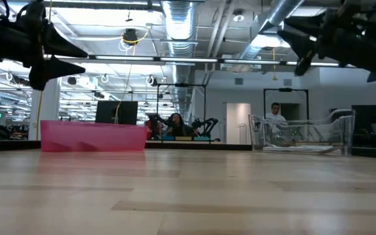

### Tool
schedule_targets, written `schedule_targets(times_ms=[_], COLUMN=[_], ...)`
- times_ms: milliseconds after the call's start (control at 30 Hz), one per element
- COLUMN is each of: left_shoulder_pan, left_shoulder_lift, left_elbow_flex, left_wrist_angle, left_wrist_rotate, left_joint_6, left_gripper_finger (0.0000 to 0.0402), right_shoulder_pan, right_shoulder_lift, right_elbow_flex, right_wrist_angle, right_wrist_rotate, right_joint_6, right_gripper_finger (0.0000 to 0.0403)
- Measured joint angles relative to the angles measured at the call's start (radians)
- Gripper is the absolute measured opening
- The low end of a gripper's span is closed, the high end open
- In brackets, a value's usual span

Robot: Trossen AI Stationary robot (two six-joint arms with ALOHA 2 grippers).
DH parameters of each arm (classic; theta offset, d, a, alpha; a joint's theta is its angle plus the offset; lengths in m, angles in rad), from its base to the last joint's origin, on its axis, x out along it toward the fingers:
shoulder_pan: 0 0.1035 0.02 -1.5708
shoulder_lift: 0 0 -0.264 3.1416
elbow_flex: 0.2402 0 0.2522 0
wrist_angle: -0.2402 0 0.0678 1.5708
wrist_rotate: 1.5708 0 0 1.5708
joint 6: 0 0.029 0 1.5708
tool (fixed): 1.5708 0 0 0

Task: Sort silverware by color (type)
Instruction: Return to Home Position

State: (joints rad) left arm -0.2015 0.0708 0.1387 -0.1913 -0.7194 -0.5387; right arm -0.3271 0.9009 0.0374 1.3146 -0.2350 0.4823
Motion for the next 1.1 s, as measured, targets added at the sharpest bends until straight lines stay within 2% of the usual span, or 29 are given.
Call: schedule_targets(times_ms=[367,567,733,933,1100], left_shoulder_pan=[-0.041,-0.041,-0.042,-0.041,-0.041], left_shoulder_lift=[0.000,-0.002,0.010,-0.006,-0.006], left_elbow_flex=[0.000,-0.038,-0.076,-0.075,-0.075], left_wrist_angle=[-0.018,0.021,0.115,0.109,0.117], left_wrist_rotate=[0.124,0.183,0.367,0.380,0.375], left_joint_6=[0.051,0.057,0.109,0.128,0.114], left_gripper_finger=[0.0205,0.0205,0.0205,0.0205,0.0205], right_shoulder_pan=[0.002,0.093,0.189,0.214,0.178], right_shoulder_lift=[0.002,0.027,0.070,0.081,0.060], right_elbow_flex=[-0.030,-0.030,-0.031,-0.030,0.008], right_wrist_angle=[-0.034,-0.118,-0.101,-0.006,0.108], right_wrist_rotate=[0.026,0.010,-0.026,-0.028,-0.028], right_joint_6=[-0.001,-0.081,-0.163,-0.165,-0.158], right_gripper_finger=[0.0154,0.0154,0.0154,0.0154,0.0154])
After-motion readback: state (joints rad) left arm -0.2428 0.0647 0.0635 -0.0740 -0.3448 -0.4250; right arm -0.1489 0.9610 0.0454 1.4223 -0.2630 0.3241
